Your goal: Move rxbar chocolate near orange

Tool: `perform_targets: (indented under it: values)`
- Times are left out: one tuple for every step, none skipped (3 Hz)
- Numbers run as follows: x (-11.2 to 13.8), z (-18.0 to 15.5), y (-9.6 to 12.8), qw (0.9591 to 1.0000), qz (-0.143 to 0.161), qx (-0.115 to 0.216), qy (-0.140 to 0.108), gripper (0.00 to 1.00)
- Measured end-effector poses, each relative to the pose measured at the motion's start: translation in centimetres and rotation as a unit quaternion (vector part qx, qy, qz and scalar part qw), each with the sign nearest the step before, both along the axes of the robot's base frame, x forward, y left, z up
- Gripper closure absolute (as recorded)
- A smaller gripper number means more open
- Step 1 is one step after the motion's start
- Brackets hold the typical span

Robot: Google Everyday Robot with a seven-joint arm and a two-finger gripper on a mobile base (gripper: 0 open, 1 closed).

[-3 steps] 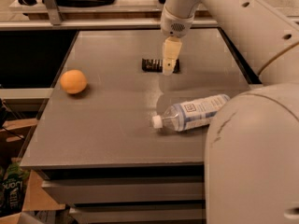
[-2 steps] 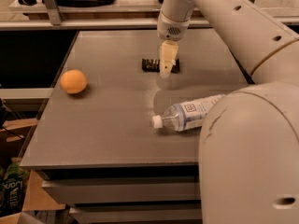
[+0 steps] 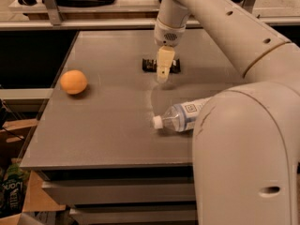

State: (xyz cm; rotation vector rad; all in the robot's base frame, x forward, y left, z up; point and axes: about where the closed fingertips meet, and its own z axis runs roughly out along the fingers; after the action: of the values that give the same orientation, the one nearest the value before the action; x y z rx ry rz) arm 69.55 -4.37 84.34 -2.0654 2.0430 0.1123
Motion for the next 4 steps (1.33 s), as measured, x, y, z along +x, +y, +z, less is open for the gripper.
perform_targets:
  values:
    - [-0.12, -0.92, 0.04, 0.9999, 0.001, 0.001, 0.012, 0.16]
    - [-0.23, -1.65, -0.02, 0.9998, 0.001, 0.003, 0.022, 0.41]
    - [-0.23, -1.34, -0.02, 0.9998, 0.001, 0.003, 0.022, 0.64]
    - [-0.24, -0.77, -0.02, 0.9998, 0.001, 0.003, 0.022, 0.87]
